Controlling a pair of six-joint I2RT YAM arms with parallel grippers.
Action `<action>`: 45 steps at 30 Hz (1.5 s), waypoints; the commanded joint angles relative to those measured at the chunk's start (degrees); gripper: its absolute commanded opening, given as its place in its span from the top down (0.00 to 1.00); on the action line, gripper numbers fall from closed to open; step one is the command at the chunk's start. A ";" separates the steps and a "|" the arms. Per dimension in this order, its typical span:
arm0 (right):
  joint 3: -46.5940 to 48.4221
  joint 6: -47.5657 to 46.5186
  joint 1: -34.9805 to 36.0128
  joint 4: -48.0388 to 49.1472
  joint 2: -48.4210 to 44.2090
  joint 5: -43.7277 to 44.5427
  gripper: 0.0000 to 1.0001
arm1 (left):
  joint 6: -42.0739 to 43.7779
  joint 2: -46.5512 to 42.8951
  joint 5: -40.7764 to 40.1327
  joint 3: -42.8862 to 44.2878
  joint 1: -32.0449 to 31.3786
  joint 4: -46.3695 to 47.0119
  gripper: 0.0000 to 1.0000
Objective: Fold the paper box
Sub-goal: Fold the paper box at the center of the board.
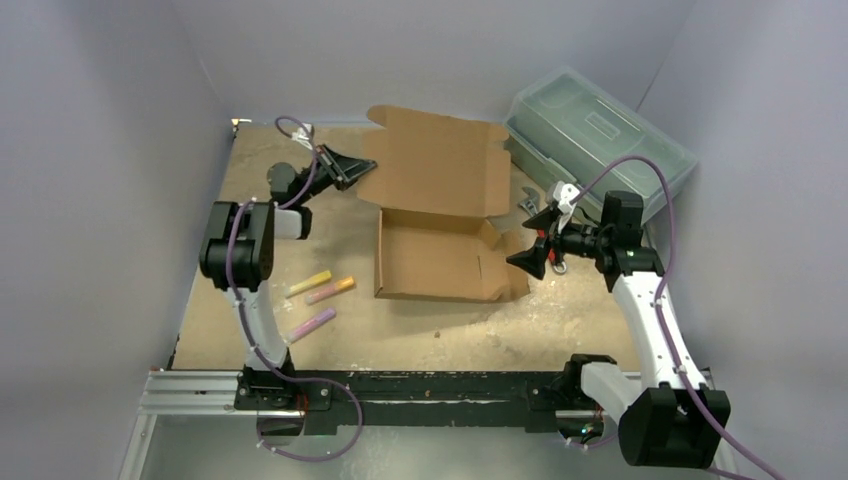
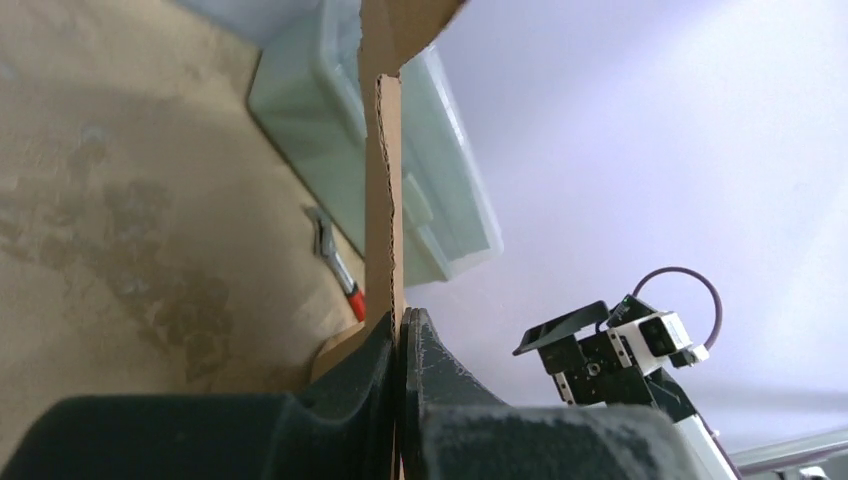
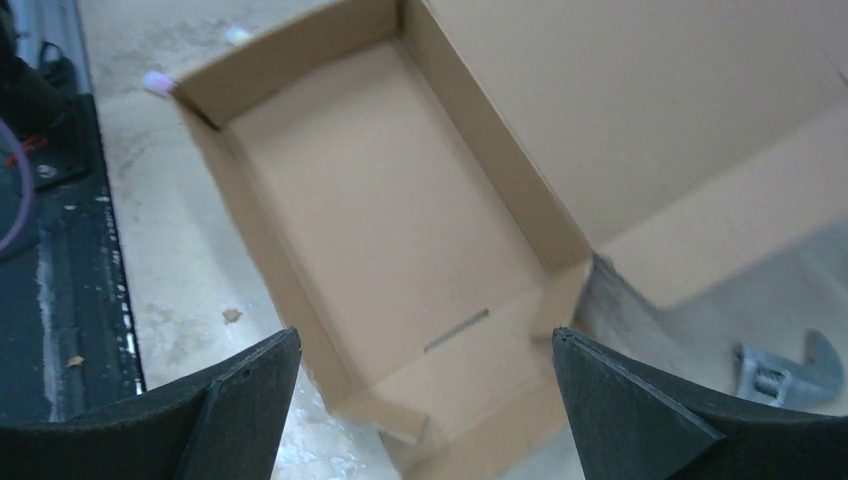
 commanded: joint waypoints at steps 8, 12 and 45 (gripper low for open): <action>-3.83 16.67 -0.07 15.90 2.31 18.86 0.02 | 28.39 -28.89 -7.71 -19.26 4.09 -11.60 1.00; -0.03 16.12 3.39 15.66 11.29 21.55 0.09 | 35.57 -37.81 -11.88 -24.86 2.89 -14.04 1.00; 3.57 9.47 13.97 4.02 27.80 28.47 0.40 | 52.02 -55.50 -26.97 -27.80 -6.11 -32.71 1.00</action>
